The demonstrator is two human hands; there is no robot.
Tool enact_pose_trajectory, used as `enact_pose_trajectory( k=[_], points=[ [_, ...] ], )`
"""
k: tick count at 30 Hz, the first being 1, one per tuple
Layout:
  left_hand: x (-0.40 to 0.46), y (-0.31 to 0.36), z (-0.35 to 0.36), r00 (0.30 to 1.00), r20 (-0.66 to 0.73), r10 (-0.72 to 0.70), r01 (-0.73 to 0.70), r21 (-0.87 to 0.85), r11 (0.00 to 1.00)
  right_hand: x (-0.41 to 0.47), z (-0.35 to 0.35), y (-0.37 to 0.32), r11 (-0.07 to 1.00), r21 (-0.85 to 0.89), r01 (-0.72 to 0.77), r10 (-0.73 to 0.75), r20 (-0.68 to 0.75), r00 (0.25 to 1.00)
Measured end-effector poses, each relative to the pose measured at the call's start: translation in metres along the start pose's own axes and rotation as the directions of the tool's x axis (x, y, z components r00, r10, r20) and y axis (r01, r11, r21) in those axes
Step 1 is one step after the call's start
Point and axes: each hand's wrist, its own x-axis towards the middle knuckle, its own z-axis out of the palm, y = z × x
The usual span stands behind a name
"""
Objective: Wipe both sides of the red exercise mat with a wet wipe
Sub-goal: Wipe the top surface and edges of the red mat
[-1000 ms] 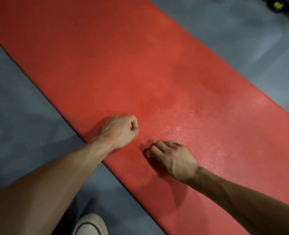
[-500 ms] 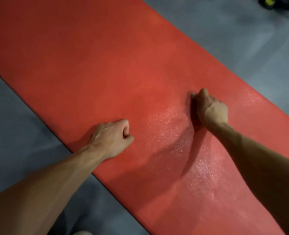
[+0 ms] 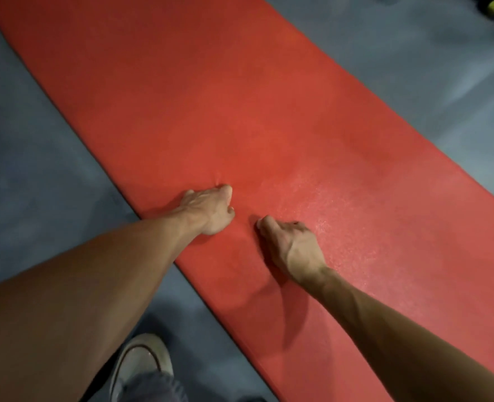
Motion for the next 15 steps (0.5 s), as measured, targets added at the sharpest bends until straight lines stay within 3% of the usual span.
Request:
enact_pose_trajectory(
  k=[3,7,15],
  points=[
    [-0.002,0.009,-0.002,0.997,0.042,-0.057,0.055,0.042,0.998,0.002,-0.004,-0.002,0.991,0.089,-0.102,0.094,0.097,0.991],
    [-0.006,0.022,0.0,0.987,0.032,-0.155,0.152,0.081,0.985,0.009,-0.015,-0.002,0.974,0.167,-0.152,0.112,0.228,0.967],
    [-0.004,0.026,0.003,0.985,0.007,-0.172,0.171,0.08,0.982,0.002,-0.012,0.002,0.984,0.131,-0.12,0.089,0.221,0.971]
  ],
)
